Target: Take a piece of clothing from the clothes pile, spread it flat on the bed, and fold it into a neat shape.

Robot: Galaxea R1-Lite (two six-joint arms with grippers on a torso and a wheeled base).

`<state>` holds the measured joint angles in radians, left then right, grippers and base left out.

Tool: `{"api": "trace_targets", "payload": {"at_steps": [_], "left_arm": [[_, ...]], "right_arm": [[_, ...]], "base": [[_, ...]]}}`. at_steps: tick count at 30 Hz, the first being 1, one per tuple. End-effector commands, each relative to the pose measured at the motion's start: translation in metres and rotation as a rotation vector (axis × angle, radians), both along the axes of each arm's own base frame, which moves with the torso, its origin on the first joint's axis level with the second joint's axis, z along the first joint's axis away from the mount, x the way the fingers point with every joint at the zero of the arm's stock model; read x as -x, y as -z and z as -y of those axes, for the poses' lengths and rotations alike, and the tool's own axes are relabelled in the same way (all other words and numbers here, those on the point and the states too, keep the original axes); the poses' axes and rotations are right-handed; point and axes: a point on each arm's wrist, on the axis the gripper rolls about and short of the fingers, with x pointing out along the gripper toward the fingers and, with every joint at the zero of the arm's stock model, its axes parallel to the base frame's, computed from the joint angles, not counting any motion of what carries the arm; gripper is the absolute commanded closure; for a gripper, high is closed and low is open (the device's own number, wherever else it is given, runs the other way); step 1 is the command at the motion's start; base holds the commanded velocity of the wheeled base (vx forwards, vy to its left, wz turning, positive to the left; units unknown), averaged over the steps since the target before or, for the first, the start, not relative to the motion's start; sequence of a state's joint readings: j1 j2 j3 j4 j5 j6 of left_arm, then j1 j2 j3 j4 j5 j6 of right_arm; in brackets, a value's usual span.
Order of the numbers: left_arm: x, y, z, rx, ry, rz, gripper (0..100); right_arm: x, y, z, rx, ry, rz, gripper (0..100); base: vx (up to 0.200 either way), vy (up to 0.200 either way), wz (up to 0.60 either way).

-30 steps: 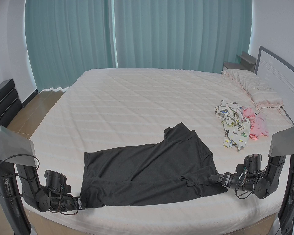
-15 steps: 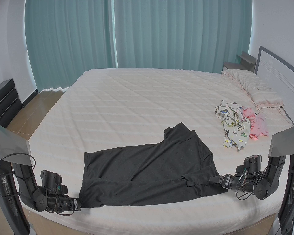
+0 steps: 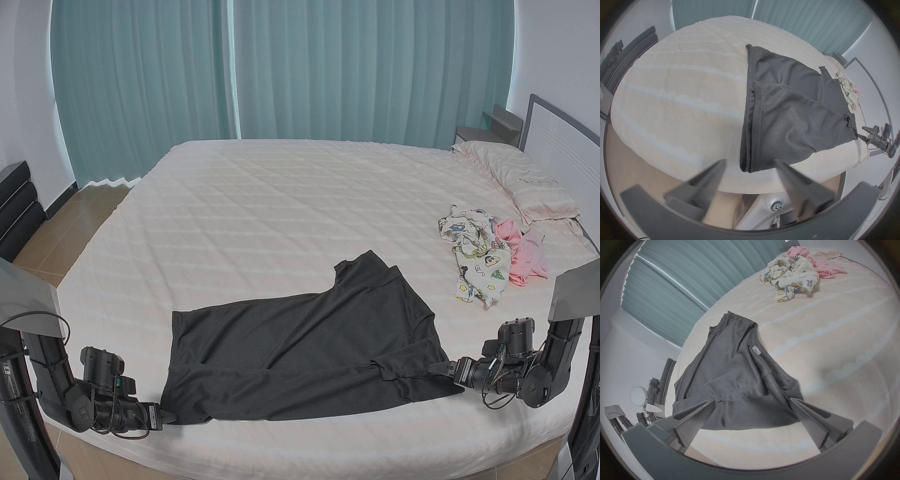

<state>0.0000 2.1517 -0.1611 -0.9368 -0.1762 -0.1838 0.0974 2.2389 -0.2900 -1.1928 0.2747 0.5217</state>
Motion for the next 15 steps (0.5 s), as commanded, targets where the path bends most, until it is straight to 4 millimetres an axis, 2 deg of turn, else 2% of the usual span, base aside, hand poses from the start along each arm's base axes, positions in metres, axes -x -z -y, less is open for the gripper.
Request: {"api": "trace_targets", "payload": {"at_steps": [1, 3, 11, 15], "left_arm": [[0.000, 0.001, 0.000, 0.002, -0.001, -0.005, 0], [-0.001, 0.001, -0.001, 0.003, -0.002, 0.000, 0], [-0.002, 0.002, -0.001, 0.014, -0.002, 0.002, 0], [-0.003, 0.002, -0.001, 0.017, -0.004, 0.003, 0]], "right_arm": [[0.006, -0.002, 0.010, 0.015, 0.026, -0.008, 0], [0.008, -0.006, 0.014, 0.032, 0.043, -0.001, 0], [0.015, 0.001, 0.023, 0.061, 0.062, -0.074, 0], [0.015, 0.014, 0.023, 0.088, 0.030, -0.100, 0]], "base": [[0.000, 0.000, 0.00], [0.000, 0.000, 0.00], [0.000, 0.000, 0.00], [0.000, 0.000, 0.00]]}}
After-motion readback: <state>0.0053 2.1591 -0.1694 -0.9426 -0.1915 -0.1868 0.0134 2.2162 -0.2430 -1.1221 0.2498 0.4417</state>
